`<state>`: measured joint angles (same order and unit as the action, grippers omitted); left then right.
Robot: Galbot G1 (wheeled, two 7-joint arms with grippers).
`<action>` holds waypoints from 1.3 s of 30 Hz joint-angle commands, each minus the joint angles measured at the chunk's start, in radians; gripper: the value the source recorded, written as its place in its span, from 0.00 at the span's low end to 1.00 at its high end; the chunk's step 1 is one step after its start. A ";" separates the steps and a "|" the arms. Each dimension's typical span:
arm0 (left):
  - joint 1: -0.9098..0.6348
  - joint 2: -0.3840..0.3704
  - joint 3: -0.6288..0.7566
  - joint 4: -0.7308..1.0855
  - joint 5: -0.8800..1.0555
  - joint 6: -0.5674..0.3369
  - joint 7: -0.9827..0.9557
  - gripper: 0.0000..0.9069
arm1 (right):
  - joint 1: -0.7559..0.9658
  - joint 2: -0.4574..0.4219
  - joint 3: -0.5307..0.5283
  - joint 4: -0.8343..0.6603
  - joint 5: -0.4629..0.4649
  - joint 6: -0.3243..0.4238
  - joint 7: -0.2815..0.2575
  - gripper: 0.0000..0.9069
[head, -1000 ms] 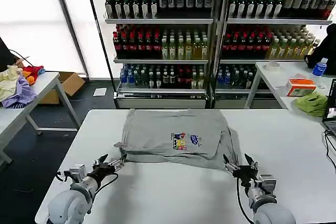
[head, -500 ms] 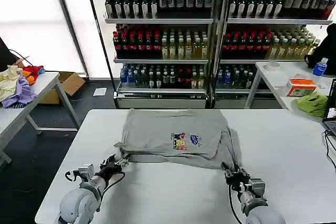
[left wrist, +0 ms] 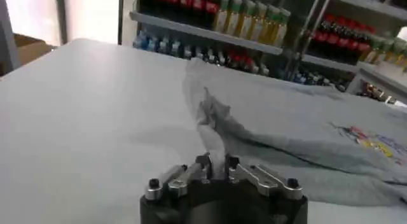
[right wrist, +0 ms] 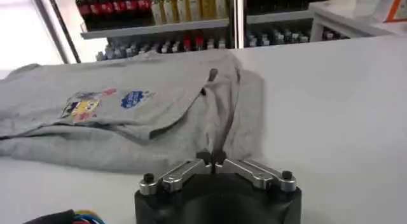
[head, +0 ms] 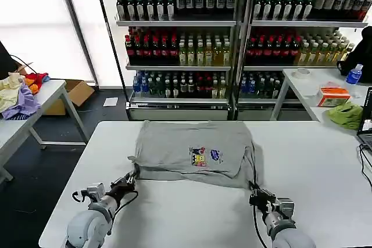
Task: Fold and organize the clothes.
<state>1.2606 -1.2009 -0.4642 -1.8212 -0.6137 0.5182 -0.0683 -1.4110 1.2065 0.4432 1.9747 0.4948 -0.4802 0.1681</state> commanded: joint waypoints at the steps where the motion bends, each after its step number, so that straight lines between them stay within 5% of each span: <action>1: 0.068 0.017 -0.021 -0.049 -0.007 -0.007 -0.008 0.03 | -0.034 -0.004 -0.009 0.036 0.022 0.019 0.004 0.00; 30: 0.582 -0.058 -0.274 -0.481 0.067 0.058 0.017 0.04 | -0.435 -0.073 0.120 0.316 0.022 -0.041 -0.031 0.00; 31: 0.593 -0.064 -0.280 -0.484 0.072 0.058 0.019 0.19 | -0.434 -0.072 0.121 0.319 0.021 -0.050 -0.033 0.00; 32: 0.603 -0.068 -0.286 -0.487 0.087 0.058 0.025 0.62 | -0.436 -0.073 0.123 0.324 0.021 -0.060 -0.034 0.00; 33: 0.614 -0.071 -0.288 -0.489 0.098 0.058 0.028 0.88 | -0.438 -0.072 0.124 0.328 0.015 -0.068 -0.034 0.44; 34: 0.624 -0.075 -0.290 -0.492 0.105 0.058 0.027 1.00 | -0.441 -0.072 0.125 0.330 0.003 -0.067 -0.038 1.00; 39: 0.655 -0.083 -0.306 -0.508 0.132 0.058 0.042 1.00 | -0.418 -0.076 0.132 0.330 -0.023 -0.059 -0.066 1.00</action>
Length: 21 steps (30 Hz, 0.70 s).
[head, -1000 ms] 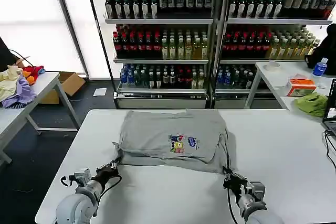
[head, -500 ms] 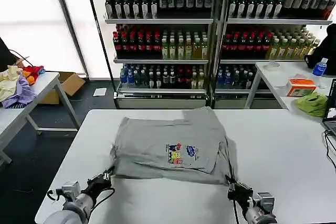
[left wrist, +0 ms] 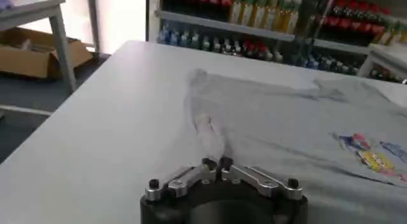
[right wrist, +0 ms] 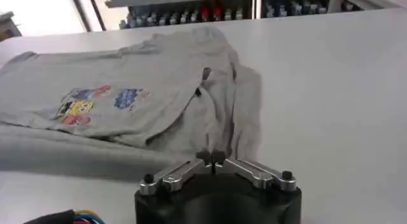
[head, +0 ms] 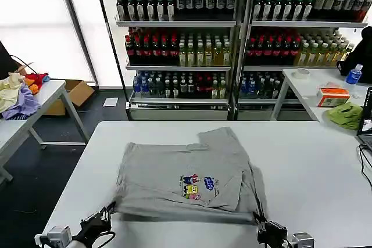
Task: Fold and organize the clothes.
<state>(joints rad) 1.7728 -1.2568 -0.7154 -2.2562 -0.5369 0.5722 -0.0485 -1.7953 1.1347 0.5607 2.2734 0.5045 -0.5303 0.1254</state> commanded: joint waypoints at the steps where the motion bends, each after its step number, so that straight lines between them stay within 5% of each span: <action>1: 0.137 -0.027 -0.065 -0.075 0.059 0.004 0.022 1.00 | -0.015 -0.005 0.019 0.035 -0.031 -0.009 -0.023 1.00; 11: -0.079 0.104 -0.119 -0.054 0.025 0.001 0.047 1.00 | 0.175 -0.042 0.103 0.036 0.014 0.023 -0.092 1.00; 16: -0.244 0.220 -0.041 0.109 -0.033 -0.037 0.126 1.00 | 0.454 -0.186 0.067 -0.161 0.084 0.042 -0.216 1.00; 21: -0.474 0.237 0.057 0.299 -0.032 -0.048 0.162 1.00 | 0.761 -0.224 -0.098 -0.428 0.086 0.042 -0.272 1.00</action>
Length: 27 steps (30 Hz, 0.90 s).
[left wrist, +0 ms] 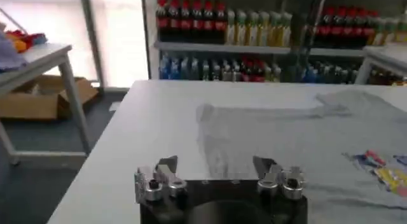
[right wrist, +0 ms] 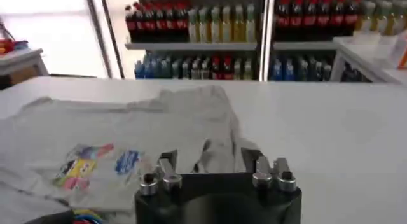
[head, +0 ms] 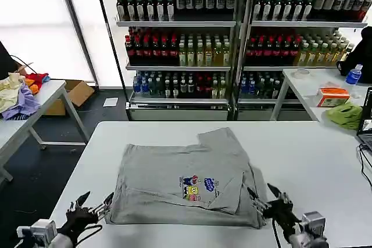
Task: Fold and organize the clothes.
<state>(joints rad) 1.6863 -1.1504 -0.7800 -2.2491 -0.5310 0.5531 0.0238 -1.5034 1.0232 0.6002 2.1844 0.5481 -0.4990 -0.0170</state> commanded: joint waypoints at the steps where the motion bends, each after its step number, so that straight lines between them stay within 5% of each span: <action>1: -0.418 0.147 0.137 0.304 -0.038 -0.029 0.097 1.00 | 0.510 -0.111 -0.173 -0.386 0.041 0.005 -0.143 1.00; 13: -0.765 0.243 0.438 0.661 -0.088 -0.079 0.117 1.00 | 0.933 0.008 -0.425 -0.870 0.017 -0.066 -0.188 1.00; 21: -0.913 0.200 0.561 0.832 -0.088 -0.087 0.113 1.00 | 1.101 0.143 -0.489 -1.145 -0.052 -0.058 -0.201 1.00; 27: -0.944 0.180 0.593 0.900 -0.076 -0.104 0.116 1.00 | 1.136 0.183 -0.531 -1.210 -0.060 -0.067 -0.202 1.00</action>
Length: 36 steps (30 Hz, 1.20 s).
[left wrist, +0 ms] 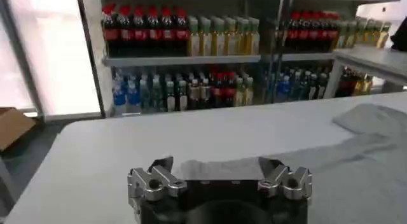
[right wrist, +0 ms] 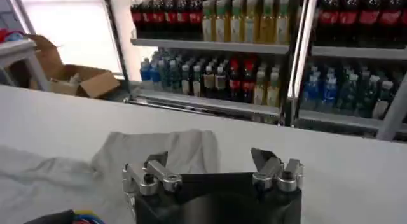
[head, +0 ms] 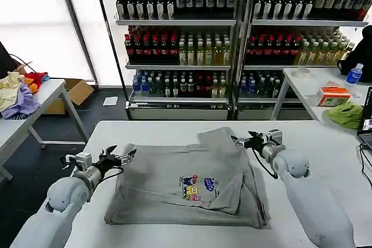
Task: Fold and organize the clothes.
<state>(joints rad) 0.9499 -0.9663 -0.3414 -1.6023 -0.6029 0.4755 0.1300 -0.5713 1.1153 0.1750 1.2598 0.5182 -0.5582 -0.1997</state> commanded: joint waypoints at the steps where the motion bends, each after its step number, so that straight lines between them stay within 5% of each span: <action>1: -0.208 -0.007 0.154 0.255 -0.005 -0.027 0.011 1.00 | 0.205 0.096 -0.108 -0.294 -0.036 -0.004 -0.021 1.00; 4: -0.205 -0.013 0.153 0.262 -0.004 -0.029 0.010 1.00 | 0.203 0.112 -0.107 -0.304 -0.037 -0.003 -0.020 1.00; 7: -0.201 -0.018 0.162 0.265 -0.003 -0.030 0.009 1.00 | 0.196 0.125 -0.107 -0.305 -0.047 -0.008 -0.019 0.86; 8: -0.200 -0.020 0.164 0.273 -0.003 -0.030 0.009 1.00 | 0.192 0.129 -0.105 -0.305 -0.048 -0.010 -0.016 0.68; 9: -0.200 -0.024 0.166 0.275 -0.002 -0.031 0.010 1.00 | 0.188 0.131 -0.106 -0.304 -0.048 -0.011 -0.015 0.37; 12: -0.204 -0.030 0.174 0.304 0.006 -0.048 0.008 1.00 | 0.183 0.134 -0.118 -0.302 -0.048 -0.005 -0.013 0.00; 14: -0.209 -0.030 0.182 0.314 0.021 -0.053 0.005 1.00 | 0.185 0.129 -0.137 -0.302 -0.044 -0.002 -0.013 0.00; 17: -0.216 -0.031 0.187 0.326 0.021 -0.053 -0.006 0.73 | 0.183 0.126 -0.143 -0.298 -0.033 -0.004 -0.013 0.00; 18: -0.214 -0.031 0.188 0.325 0.025 -0.052 -0.018 0.30 | 0.182 0.127 -0.141 -0.299 -0.026 -0.004 -0.011 0.00; 20: -0.208 -0.028 0.189 0.310 0.037 -0.037 -0.029 0.06 | 0.179 0.128 -0.138 -0.297 -0.025 -0.004 -0.007 0.00; 21: -0.205 -0.026 0.188 0.304 0.037 -0.034 -0.029 0.01 | 0.176 0.128 -0.135 -0.292 -0.022 -0.005 -0.006 0.00; 36: -0.166 -0.016 0.177 0.233 0.020 -0.029 -0.022 0.01 | 0.147 0.127 -0.105 -0.242 0.015 -0.013 0.006 0.00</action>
<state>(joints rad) 0.7789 -0.9790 -0.1715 -1.3461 -0.5782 0.4413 0.1151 -0.4220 1.2376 0.0678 1.0069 0.5205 -0.5685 -0.1948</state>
